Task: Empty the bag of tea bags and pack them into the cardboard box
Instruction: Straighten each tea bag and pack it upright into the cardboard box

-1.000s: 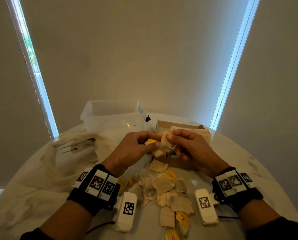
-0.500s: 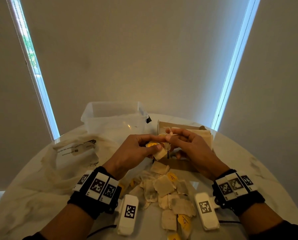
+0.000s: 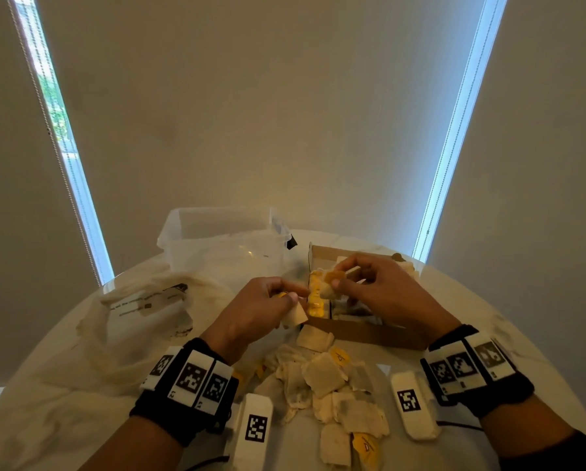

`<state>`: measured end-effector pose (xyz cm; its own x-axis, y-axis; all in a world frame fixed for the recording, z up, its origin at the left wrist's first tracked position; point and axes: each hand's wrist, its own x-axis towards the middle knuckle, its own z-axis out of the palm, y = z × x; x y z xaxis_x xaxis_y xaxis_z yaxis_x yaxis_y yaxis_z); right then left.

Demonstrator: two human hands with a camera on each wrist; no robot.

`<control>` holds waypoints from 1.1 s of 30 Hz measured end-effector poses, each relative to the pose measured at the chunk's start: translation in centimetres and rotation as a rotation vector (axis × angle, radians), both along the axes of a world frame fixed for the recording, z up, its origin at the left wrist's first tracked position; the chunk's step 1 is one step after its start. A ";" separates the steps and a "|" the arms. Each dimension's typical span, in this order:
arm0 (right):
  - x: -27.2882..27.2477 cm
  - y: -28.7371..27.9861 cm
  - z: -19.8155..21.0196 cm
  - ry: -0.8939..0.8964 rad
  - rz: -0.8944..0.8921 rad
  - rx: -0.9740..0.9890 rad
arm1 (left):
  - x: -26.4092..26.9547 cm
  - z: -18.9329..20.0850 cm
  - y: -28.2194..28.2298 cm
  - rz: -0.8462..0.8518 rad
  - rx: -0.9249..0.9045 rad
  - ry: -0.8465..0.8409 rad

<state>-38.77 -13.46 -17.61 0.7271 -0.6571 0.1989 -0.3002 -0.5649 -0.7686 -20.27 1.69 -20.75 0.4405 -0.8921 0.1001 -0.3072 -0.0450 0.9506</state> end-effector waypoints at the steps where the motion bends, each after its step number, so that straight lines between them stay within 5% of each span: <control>1: 0.4 0.0 0.2 0.048 0.016 -0.018 | 0.0 0.0 0.0 0.002 0.016 0.000; 9: 2.7 -0.5 1.1 0.398 0.107 -0.027 | -0.2 0.2 0.0 -0.018 0.151 -0.051; 18: 4.2 -0.5 1.3 0.577 0.115 0.018 | -0.2 0.3 0.0 -0.039 0.164 -0.050; 33: 4.2 0.1 2.2 0.612 0.175 -0.080 | -0.3 0.7 0.4 -0.061 0.164 -0.067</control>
